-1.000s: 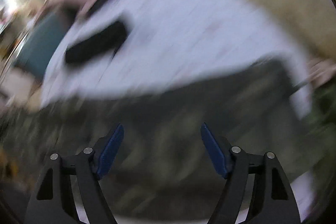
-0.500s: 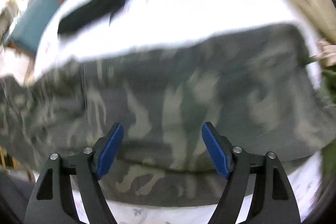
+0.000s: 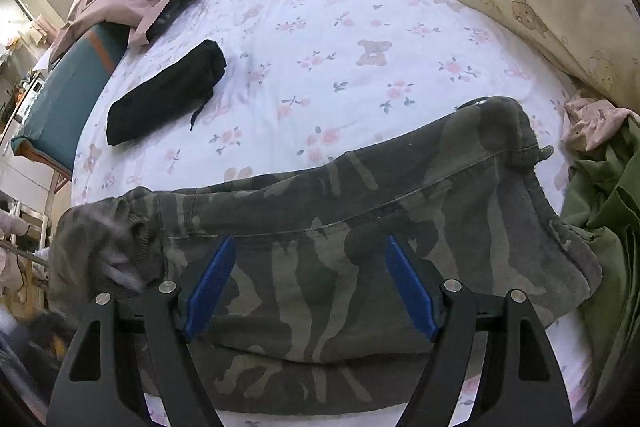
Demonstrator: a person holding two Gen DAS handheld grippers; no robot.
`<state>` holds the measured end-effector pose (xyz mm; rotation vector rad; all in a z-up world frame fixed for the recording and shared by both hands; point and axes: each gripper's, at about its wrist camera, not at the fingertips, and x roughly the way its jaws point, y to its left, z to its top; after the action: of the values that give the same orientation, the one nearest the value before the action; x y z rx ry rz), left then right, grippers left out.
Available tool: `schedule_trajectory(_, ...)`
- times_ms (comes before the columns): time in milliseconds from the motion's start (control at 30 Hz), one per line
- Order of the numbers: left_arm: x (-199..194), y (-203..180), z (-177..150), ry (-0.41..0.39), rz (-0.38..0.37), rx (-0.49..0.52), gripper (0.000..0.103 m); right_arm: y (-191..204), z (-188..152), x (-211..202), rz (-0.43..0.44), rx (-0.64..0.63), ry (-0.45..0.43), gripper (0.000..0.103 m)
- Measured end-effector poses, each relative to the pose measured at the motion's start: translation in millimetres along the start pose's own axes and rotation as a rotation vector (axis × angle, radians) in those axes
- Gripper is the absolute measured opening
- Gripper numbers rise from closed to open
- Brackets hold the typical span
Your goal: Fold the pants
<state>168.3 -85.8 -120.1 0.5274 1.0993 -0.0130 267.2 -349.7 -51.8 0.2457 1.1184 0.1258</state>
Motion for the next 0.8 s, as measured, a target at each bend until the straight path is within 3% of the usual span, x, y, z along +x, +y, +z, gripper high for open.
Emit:
schedule_trajectory(67, -3.4, 2.7, -3.5, -0.019, -0.030, 0.009, 0.019, 0.9, 0.1, 0.3, 0.001, -0.001, 0.002, 0.079)
schedule_trajectory(133, -10.1, 16.7, -4.4, -0.001, -0.107, -0.014, 0.027, 1.8, 0.5, 0.2, -0.001, -0.006, 0.002, 0.079)
schedule_trajectory(167, -14.9, 24.8, -6.1, 0.012, -0.175, -0.040, 0.042, 3.2, 0.6, 0.8, -0.003, -0.010, 0.003, 0.079)
schedule_trajectory(200, -20.1, 31.0, -9.4, 0.013, -0.226, -0.055, 0.071, 5.0, 0.8, 1.9, -0.005, -0.015, 0.005, 0.079)
schedule_trajectory(267, -37.6, 42.7, -20.6, -0.006, -0.251, -0.068, 0.092, 9.2, 0.2, 5.6, -0.014, -0.029, 0.015, 0.079)
schedule_trajectory(367, -63.1, 50.4, -40.9, -0.036, -0.310, -0.061, 0.092, 15.9, -2.9, 10.3, -0.006, -0.033, 0.030, 0.079)
schedule_trajectory(500, -76.3, 92.4, -56.5, -0.084, -0.278, -0.170, 0.092, 35.0, -14.3, 11.8, 0.046, -0.077, 0.042, 0.079)
schedule_trajectory(667, -34.3, 164.9, -59.6, -0.026, -0.091, -0.393, 0.092, 78.3, -41.1, 17.5, 0.244, -0.137, 0.107, 0.079)
schedule_trajectory(733, -4.7, 170.2, -67.0, 0.058, 0.020, -0.380, 0.092, 105.0, -56.4, 22.6, 0.236, -0.205, 0.115, 0.079)
schedule_trajectory(800, 19.7, 170.1, -79.6, 0.133, 0.025, -0.389, 0.092, 133.0, -71.7, 33.8, 0.267, -0.269, 0.152, 0.079)
